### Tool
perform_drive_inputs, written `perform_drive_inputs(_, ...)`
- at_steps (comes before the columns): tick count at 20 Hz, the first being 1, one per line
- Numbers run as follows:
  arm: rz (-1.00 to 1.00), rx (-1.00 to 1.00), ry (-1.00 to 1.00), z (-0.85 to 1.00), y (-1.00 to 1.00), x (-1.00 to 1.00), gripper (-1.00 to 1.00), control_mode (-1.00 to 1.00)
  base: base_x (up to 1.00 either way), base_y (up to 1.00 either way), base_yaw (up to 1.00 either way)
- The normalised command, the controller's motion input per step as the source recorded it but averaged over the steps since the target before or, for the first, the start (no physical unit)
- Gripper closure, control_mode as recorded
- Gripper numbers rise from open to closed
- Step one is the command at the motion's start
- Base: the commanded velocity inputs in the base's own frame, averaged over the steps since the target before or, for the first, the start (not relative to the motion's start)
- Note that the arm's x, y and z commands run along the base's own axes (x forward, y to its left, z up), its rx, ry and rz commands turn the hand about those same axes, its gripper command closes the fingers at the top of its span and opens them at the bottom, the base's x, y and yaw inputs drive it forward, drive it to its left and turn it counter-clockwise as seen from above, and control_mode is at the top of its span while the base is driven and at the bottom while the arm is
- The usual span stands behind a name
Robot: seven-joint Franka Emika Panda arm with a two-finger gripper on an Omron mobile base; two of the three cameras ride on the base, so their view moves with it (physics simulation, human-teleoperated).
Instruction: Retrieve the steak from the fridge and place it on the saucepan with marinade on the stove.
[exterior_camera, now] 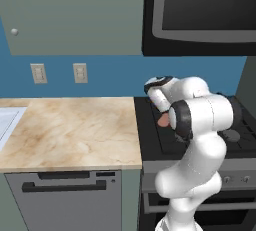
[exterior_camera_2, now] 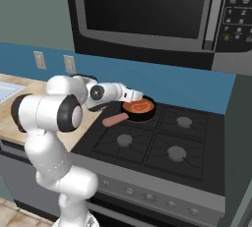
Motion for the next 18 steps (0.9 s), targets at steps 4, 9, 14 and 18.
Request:
perform_drive_inputs(4, 0.07, -0.24, 0.0, 0.66, 0.59, -1.0, -1.0, -1.0, 0.0, 0.0, 0.0)
perform_drive_inputs(9, 0.1, -0.26, 0.0, 0.65, 0.69, -1.0, -1.0, -1.0, 0.0, 0.0, 0.0)
perform_drive_inputs(14, 0.1, -0.22, 0.0, 0.78, 0.61, -1.0, -1.0, -1.0, 0.0, 0.0, 0.0)
perform_drive_inputs(18, 0.09, -0.2, 0.0, 0.91, 0.57, -1.0, -1.0, -1.0, 0.0, 0.0, 0.0)
